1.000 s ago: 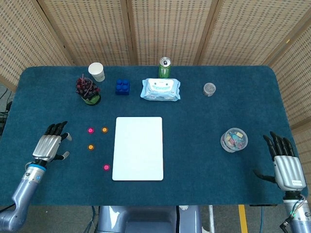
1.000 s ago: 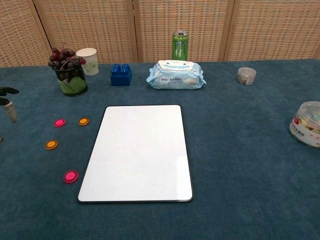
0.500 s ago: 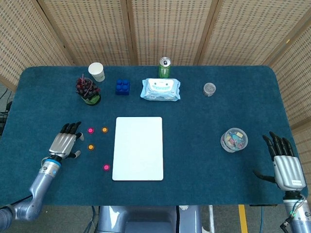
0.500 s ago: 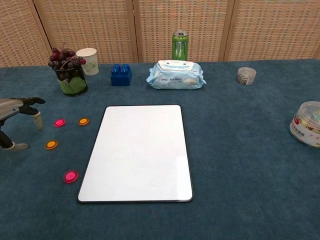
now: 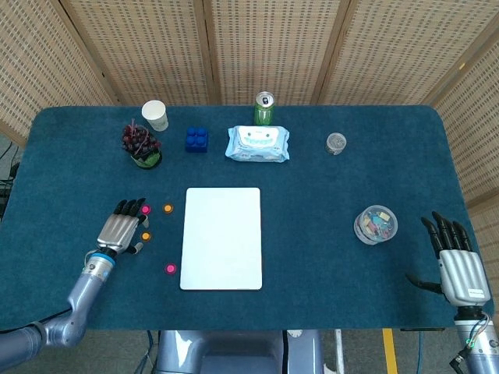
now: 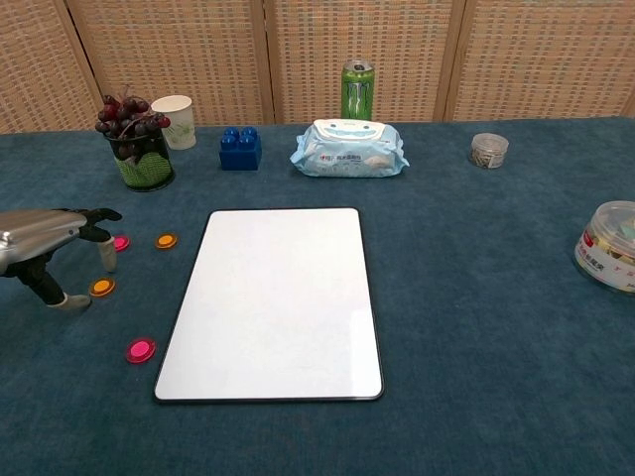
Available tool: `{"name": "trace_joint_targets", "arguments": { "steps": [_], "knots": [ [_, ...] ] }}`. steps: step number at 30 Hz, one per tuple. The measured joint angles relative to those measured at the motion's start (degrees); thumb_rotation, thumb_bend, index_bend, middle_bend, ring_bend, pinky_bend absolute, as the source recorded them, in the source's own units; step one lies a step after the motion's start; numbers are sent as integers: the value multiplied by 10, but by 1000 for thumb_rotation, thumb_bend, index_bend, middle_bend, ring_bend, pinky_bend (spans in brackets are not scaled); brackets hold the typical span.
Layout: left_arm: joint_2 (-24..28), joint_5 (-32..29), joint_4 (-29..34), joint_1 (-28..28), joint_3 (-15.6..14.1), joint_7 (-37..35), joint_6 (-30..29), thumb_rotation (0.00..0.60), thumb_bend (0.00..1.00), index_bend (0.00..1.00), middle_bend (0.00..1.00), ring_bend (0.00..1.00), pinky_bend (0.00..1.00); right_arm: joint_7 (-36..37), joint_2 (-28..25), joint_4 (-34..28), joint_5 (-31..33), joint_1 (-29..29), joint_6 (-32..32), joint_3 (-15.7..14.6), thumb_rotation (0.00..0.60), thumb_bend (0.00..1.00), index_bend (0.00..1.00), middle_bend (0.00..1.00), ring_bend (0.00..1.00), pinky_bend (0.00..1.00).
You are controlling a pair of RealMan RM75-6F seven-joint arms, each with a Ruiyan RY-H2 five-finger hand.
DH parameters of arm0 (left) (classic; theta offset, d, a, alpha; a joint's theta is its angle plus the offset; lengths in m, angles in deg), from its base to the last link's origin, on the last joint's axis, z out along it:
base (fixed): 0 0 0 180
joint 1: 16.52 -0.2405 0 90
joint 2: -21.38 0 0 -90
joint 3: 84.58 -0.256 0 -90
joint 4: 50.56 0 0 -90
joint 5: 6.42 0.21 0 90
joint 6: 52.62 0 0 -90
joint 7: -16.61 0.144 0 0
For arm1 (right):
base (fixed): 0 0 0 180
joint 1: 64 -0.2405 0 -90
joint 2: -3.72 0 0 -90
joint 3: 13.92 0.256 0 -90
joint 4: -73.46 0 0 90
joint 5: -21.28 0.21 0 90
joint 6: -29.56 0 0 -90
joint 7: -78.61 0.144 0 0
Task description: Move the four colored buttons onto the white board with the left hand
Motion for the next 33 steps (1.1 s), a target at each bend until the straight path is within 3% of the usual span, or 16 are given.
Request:
{"name": "trace_joint_targets", "arguments": {
  "steps": [8,20,33],
  "knots": [
    [-6,-17,2,10,-2,20,0,600,326,480,0,0,0,3,-1,-1,1,0,1,0,600,53,10,0,0,0],
    [9,-38,35,21,1,45,-15,600,339,485,0,0,0,5,-1,-2,2,-1,2,0,600,53,10,0,0,0],
    [26,-76,84,80,51,77,-10,600,333,485,0,0,0,5,-2,-4,5,-1,4,0,600,53,10,0,0,0]
  ]
}}
